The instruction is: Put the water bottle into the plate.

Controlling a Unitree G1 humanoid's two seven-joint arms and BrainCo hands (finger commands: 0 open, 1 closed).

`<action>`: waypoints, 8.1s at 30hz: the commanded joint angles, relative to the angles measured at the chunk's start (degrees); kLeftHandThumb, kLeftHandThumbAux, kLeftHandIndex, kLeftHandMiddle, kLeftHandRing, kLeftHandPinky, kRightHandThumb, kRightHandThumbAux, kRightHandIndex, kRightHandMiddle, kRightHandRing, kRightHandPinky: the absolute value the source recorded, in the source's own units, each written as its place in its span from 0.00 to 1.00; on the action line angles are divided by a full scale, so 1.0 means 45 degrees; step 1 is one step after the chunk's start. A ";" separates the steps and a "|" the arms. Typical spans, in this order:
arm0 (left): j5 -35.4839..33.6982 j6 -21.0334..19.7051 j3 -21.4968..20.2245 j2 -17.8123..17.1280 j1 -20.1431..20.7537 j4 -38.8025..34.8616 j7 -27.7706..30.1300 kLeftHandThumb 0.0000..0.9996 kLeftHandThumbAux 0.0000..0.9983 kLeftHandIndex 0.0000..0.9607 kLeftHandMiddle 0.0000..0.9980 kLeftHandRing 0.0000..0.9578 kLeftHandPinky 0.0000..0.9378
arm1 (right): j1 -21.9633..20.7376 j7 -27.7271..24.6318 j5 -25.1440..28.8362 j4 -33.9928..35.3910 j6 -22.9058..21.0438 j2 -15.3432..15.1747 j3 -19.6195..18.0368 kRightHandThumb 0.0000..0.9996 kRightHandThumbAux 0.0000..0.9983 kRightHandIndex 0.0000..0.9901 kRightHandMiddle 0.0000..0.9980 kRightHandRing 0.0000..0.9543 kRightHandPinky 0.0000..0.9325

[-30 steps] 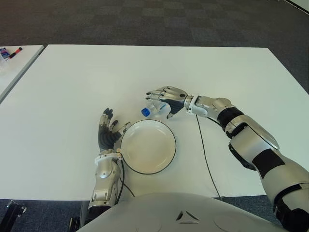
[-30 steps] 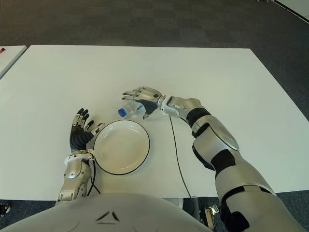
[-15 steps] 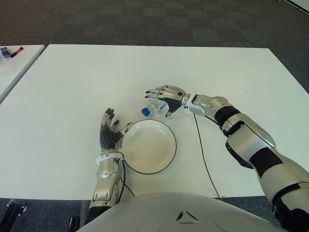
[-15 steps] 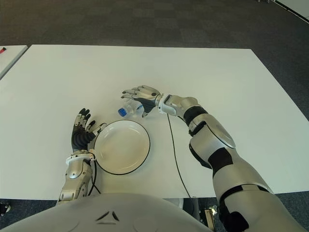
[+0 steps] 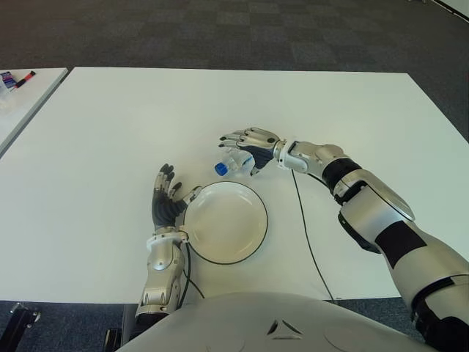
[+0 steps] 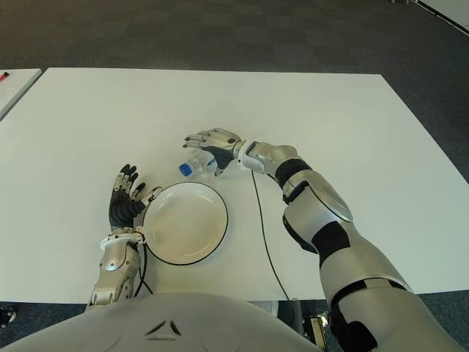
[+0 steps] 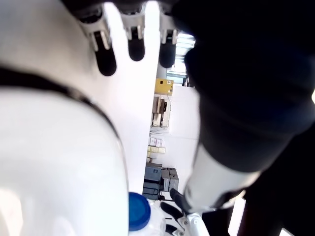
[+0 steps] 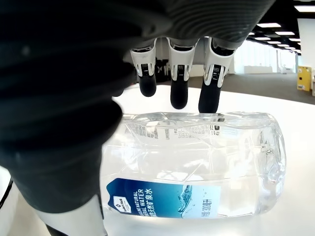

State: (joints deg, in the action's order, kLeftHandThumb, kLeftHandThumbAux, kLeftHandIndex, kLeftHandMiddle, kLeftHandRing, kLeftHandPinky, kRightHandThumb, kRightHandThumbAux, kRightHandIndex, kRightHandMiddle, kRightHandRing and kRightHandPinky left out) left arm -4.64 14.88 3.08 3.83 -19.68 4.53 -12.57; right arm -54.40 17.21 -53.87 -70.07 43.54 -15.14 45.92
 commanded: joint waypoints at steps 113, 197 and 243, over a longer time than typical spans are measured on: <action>0.0384 -0.1422 0.1113 0.1047 -0.1172 -0.1593 -0.1049 0.00 0.92 0.07 0.08 0.06 0.10 | 0.2198 -0.1283 0.0486 -0.1683 -0.1904 0.1066 0.0479 0.00 0.91 0.00 0.00 0.00 0.10; 0.0097 -0.0214 0.1642 0.1590 -0.1132 -0.1060 -0.1610 0.00 0.98 0.10 0.12 0.11 0.14 | 0.1924 -0.0597 -0.0071 -0.1609 -0.1818 0.0697 0.2637 0.37 0.71 0.02 0.14 0.22 0.33; 0.0140 0.0114 0.2136 0.1670 -0.1073 -0.0925 -0.2222 0.00 0.99 0.10 0.12 0.11 0.14 | 0.1238 -0.2412 0.0257 -0.1863 -0.2016 0.0670 0.2405 0.71 0.57 0.19 0.29 0.35 0.42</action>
State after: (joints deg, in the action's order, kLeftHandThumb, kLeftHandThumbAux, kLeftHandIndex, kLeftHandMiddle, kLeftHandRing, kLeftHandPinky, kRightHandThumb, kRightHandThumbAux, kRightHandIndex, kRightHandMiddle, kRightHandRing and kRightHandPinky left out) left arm -3.99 15.21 10.44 3.66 -23.74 -0.72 -21.42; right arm -53.90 12.37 -50.19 -76.33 35.07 -13.52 55.08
